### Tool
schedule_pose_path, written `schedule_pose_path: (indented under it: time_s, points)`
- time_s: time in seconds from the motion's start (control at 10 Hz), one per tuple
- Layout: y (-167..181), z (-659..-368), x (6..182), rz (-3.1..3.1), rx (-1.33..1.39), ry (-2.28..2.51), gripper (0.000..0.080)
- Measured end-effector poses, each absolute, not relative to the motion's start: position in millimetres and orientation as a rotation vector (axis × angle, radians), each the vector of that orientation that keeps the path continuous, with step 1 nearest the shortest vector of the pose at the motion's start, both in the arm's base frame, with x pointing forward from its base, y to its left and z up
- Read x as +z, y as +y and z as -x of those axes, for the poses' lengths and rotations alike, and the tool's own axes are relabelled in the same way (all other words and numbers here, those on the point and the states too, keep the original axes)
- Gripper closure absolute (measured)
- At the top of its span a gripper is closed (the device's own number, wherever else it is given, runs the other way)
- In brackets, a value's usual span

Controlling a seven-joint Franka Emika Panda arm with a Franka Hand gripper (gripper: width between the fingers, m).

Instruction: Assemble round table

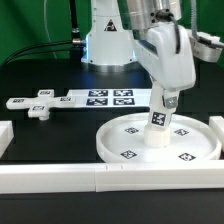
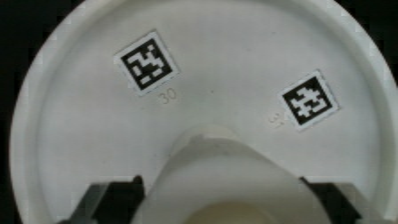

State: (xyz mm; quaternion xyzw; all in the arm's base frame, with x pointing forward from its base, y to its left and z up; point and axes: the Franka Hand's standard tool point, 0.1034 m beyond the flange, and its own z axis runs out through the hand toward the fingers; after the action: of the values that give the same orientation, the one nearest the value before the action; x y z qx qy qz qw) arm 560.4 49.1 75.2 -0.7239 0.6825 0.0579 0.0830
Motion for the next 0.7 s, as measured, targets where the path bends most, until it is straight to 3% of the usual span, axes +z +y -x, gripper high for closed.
schedule_pose_path:
  time_s: [0.1,0.2,0.7]
  points:
    - [49.5,-560.2,74.8,2.188,0.17,2.008,0.024]
    - [49.2,-560.1,75.1,2.242,0.181,1.95,0.0178]
    - [48.0,-563.7,76.4,2.501,0.159,1.573,0.015]
